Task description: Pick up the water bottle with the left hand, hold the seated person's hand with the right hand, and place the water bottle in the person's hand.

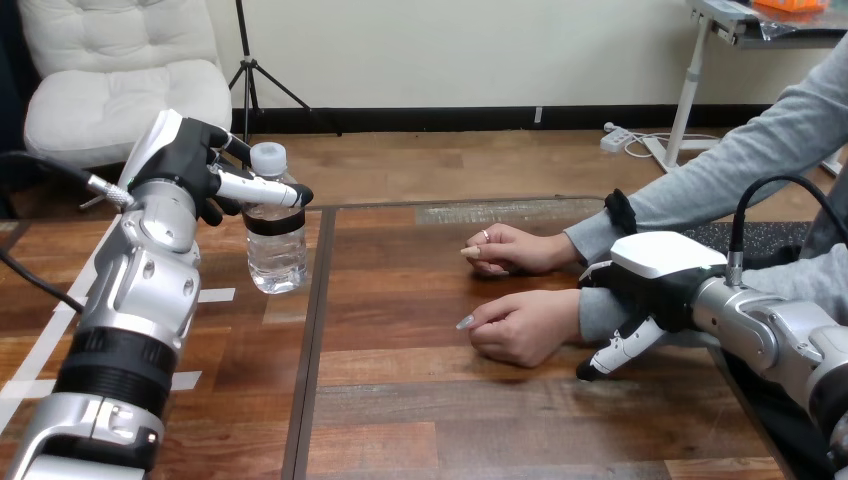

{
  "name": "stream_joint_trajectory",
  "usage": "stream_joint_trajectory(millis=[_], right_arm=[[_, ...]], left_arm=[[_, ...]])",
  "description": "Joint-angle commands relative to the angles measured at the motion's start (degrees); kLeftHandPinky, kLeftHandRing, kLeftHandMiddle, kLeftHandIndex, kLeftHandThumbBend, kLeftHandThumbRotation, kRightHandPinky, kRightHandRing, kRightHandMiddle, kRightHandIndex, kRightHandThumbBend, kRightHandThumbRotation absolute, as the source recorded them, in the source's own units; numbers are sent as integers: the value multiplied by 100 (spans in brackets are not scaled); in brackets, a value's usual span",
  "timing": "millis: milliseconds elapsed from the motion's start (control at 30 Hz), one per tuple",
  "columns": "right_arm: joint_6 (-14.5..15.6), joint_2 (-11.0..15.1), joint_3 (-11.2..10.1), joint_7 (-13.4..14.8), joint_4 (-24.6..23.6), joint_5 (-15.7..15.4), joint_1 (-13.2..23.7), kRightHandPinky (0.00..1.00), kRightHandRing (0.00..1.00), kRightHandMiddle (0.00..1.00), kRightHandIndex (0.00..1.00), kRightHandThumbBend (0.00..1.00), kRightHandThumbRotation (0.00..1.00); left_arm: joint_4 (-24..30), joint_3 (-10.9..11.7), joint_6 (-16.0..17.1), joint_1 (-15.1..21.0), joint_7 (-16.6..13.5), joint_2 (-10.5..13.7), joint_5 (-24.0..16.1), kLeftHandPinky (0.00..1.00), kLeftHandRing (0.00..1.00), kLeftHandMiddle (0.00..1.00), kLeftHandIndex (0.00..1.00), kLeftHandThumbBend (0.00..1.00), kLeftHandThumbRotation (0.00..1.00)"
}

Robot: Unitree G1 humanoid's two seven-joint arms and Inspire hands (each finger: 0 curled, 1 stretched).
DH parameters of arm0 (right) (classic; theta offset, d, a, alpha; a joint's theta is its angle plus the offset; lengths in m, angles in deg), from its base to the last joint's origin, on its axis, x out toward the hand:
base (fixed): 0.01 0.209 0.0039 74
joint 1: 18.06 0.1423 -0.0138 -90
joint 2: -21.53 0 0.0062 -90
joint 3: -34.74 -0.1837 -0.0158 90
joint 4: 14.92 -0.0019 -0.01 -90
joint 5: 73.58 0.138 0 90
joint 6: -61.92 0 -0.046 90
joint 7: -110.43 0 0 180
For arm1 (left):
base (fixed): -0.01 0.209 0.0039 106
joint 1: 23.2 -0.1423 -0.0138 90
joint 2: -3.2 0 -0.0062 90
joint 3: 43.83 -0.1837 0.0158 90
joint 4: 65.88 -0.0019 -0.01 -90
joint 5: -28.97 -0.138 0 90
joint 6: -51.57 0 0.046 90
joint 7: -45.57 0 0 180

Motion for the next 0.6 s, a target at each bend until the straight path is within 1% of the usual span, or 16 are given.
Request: stream_joint_trajectory(millis=[0, 233, 567], right_arm=[[-11, -160, 89, 56, 57, -45, 460, 67, 79, 81, 81, 100, 51], [-3, -177, 149, 88, 76, -93, 493, 64, 77, 79, 80, 100, 46], [45, -207, 173, 63, 80, -64, 528, 60, 73, 78, 78, 100, 37]], left_arm=[[446, 4, 111, 297, -22, 156, -67, 24, 30, 38, 46, 65, 0], [437, 11, 144, 294, -18, 157, -53, 23, 29, 37, 48, 65, 0], [445, -15, 139, 287, -21, 174, -89, 22, 28, 37, 50, 65, 0]])
